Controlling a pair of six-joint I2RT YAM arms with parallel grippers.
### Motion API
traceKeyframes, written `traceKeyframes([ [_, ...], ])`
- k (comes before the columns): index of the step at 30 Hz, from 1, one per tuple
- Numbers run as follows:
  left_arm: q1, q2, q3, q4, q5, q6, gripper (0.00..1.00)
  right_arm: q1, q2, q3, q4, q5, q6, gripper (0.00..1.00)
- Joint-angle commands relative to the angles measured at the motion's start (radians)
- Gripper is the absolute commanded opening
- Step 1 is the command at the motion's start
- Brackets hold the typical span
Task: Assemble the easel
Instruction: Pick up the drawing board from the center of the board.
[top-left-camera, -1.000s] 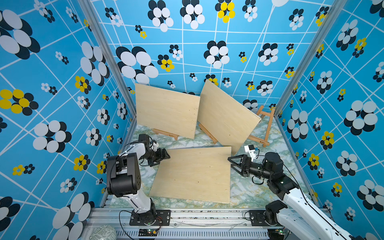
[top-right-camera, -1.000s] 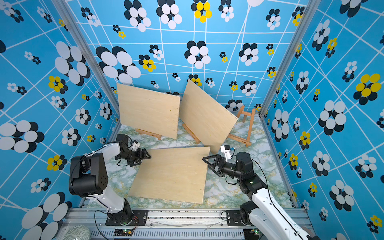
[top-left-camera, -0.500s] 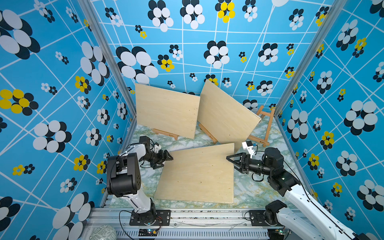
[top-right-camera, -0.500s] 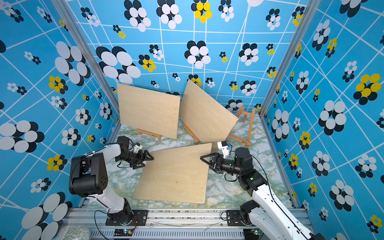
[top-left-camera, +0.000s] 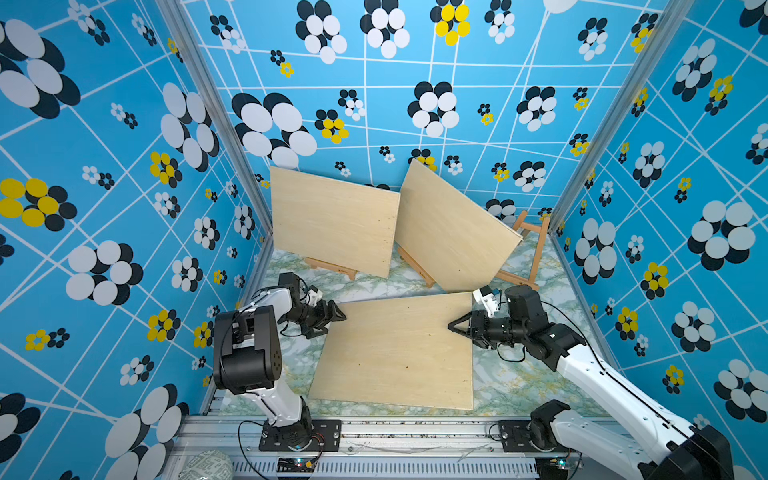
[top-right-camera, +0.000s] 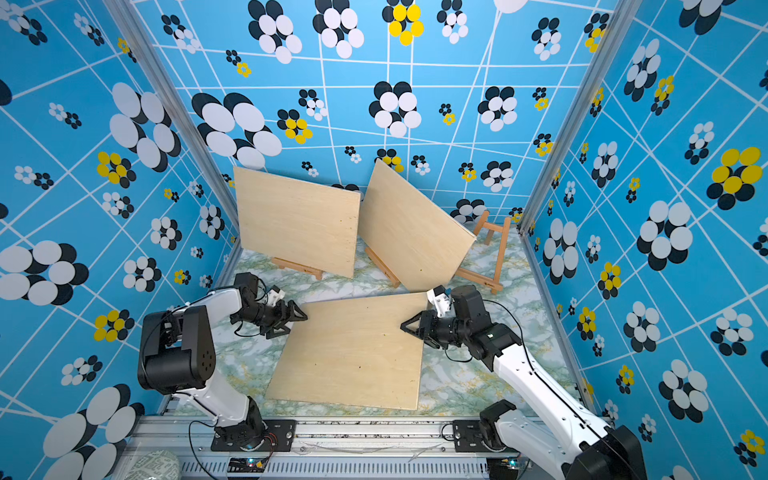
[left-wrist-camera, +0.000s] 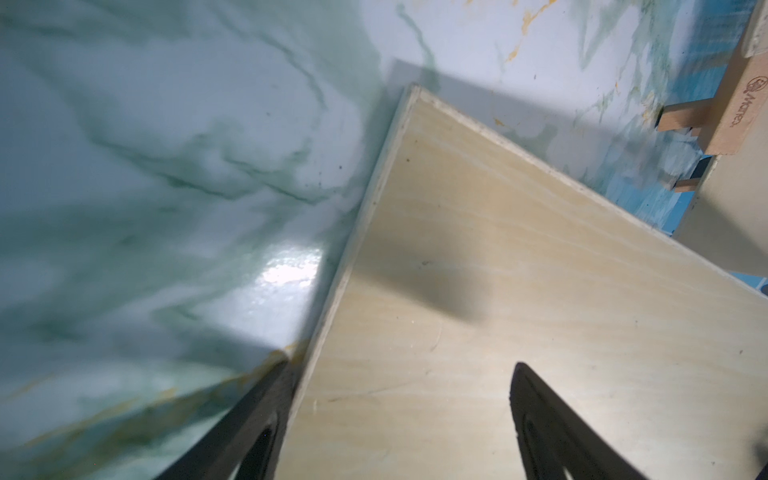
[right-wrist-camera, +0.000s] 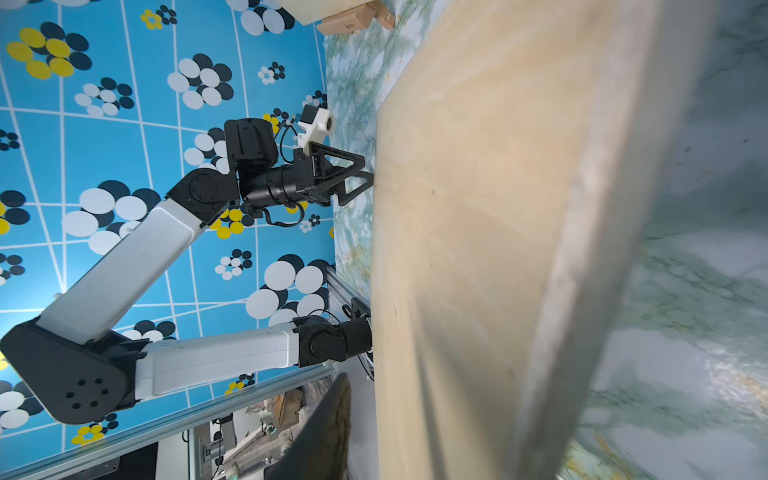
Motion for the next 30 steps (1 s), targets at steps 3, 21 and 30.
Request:
traceKeyframes([
  [3,-0.018,0.015,-0.023,-0.031,0.109,-0.024,0.83,0.043,0.027,0.102,-0.002,-0.006,-0.095,0.35],
  [21,-0.057,-0.027,-0.020,-0.007,0.148,-0.058,0.84,0.045,0.084,0.409,-0.357,0.075,-0.227,0.06],
  [30,-0.042,-0.118,-0.035,0.024,0.157,-0.086,0.87,0.046,0.152,0.509,-0.471,0.122,-0.368,0.00],
])
